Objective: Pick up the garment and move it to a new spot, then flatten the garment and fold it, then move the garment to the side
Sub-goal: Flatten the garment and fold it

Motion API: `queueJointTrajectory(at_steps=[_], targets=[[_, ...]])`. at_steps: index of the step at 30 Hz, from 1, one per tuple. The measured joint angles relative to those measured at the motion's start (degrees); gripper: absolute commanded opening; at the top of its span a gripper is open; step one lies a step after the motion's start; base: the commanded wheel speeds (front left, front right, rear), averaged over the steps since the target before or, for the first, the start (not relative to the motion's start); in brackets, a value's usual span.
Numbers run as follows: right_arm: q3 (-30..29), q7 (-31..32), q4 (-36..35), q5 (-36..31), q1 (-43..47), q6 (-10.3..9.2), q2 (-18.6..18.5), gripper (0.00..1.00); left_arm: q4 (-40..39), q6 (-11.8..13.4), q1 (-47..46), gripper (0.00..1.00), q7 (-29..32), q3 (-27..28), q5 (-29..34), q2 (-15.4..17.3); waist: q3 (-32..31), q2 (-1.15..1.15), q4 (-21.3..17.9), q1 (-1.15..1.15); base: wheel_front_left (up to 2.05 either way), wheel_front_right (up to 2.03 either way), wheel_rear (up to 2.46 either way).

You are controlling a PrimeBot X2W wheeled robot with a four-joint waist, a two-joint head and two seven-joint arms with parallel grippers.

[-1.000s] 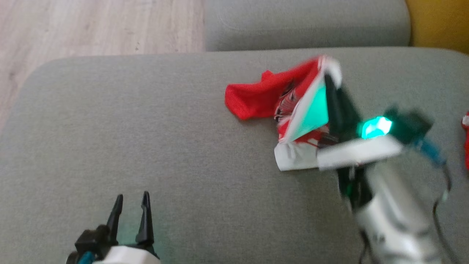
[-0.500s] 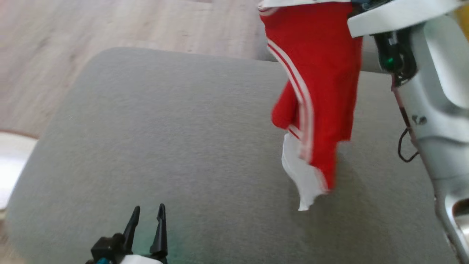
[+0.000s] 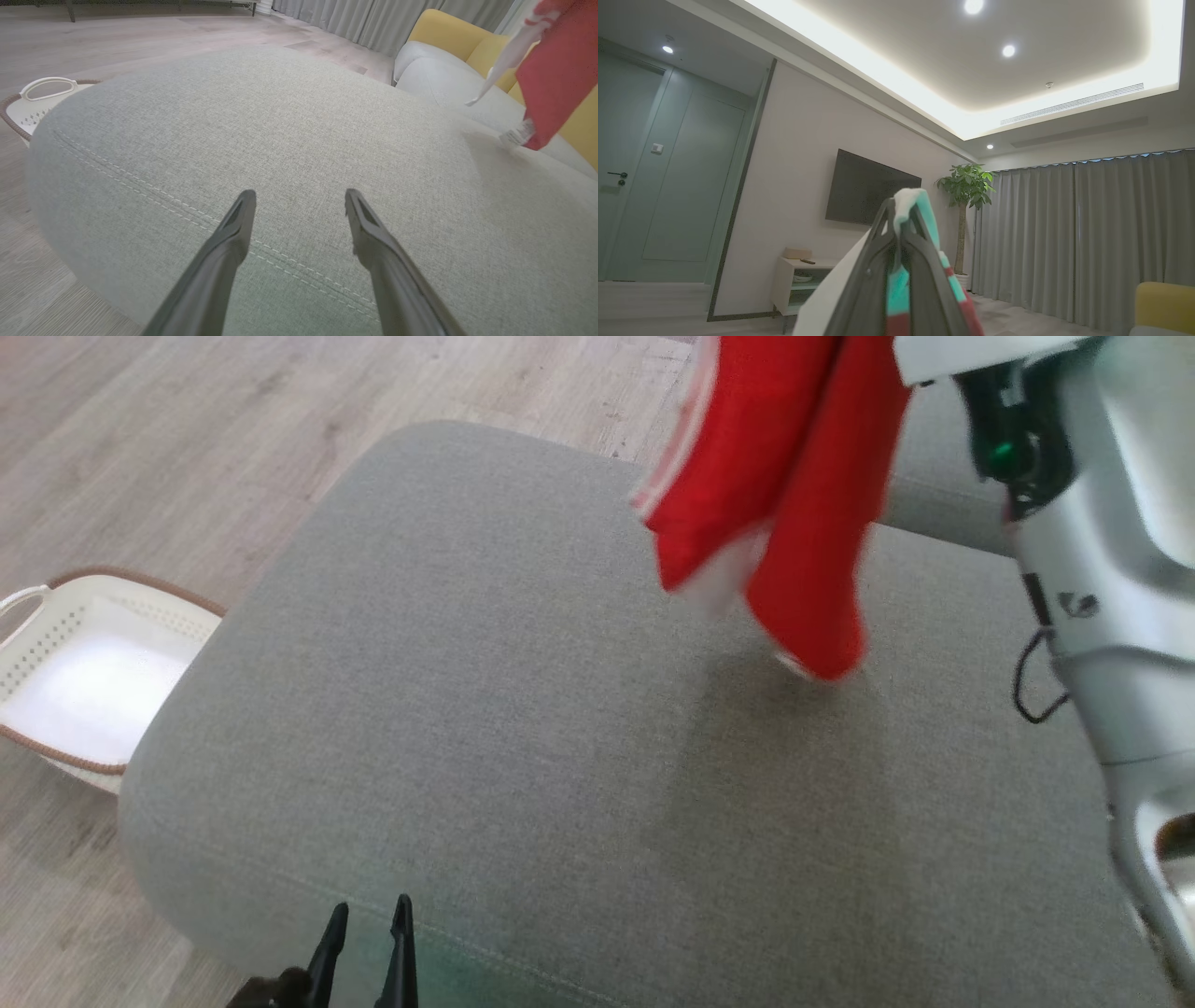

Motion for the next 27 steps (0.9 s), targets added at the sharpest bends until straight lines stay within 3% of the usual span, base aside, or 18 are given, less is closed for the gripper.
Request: queueJointTrajectory(at_steps=[3, 9, 10, 11, 12, 16, 20, 23, 24, 27], targets=[[-0.01, 0.01, 0.81, -0.01, 0.55, 0.00, -2.67, 0.00, -0.22, -0.01, 0.02, 1.00, 0.00, 0.03, -0.01, 0.00, 0.59, 0.00, -0.63, 0.00, 0.00, 0.00, 0.00], [-5.01, 0.01, 6.91, -1.05, 7.57, 0.00, -12.04, 0.00, -0.48, -0.02, -0.27, 1.00, 0.00, -1.33, -0.01, 0.00, 2.85, 0.00, -2.55, 0.01, 0.00, 0.00, 0.00], [-6.09, 0.01, 8.84, -1.57, 9.21, 0.00, -13.47, 0.13, -0.49, -0.02, -0.48, 1.00, 0.00, -1.63, -0.01, -0.01, 3.30, 0.00, -2.90, 0.01, 0.00, 0.00, 0.00], [-7.09, 0.02, 11.21, -2.20, 10.69, 0.00, -14.62, 0.69, -0.47, -0.03, -0.71, 1.00, 0.00, -1.81, 0.01, -0.02, 3.71, 0.00, -3.25, 0.01, 0.00, 0.00, 0.00], [-8.61, 0.02, 14.17, -2.54, 12.06, 0.00, -15.22, 1.00, -0.47, -0.03, -1.07, 1.00, 0.00, -1.90, 0.13, -0.05, 4.09, 0.00, -3.65, 0.01, 0.00, 0.00, 0.00], [-14.97, 0.03, 19.73, -4.45, 16.17, 0.00, -16.16, 1.00, -0.56, -0.04, -2.79, 1.00, -0.01, -2.01, 0.48, -0.05, 5.50, 0.00, -5.09, 0.02, 0.00, 0.00, 0.00], [-18.72, 0.03, 17.64, -6.88, 17.35, 0.00, -13.96, 1.00, -0.54, -0.08, -3.33, 1.00, 0.00, -2.03, 0.48, -0.07, 6.34, 0.00, -6.67, 0.01, 0.00, 0.00, 0.00], [-16.77, 0.03, 14.28, -7.40, 20.93, 0.00, -9.00, 1.00, -0.54, -0.08, -3.60, 1.00, -0.01, -2.03, 0.48, -0.07, 6.51, 0.00, -7.62, 0.01, 0.00, 0.00, 0.00], [-16.77, 0.03, 14.28, -7.40, 20.93, 0.00, -9.00, 1.00, -0.54, -0.08, -3.60, 1.00, -0.01, -2.03, 0.48, -0.07, 6.51, 0.00, -7.62, 0.01, 0.00, 0.00, 0.00], [-11.37, 0.03, 12.43, -6.51, 26.75, 0.00, -3.75, 1.00, -0.47, -0.09, -3.60, 1.00, 0.00, -2.09, 0.47, -0.05, 6.49, 0.00, -8.14, 0.00, 0.00, 0.00, 0.00]])
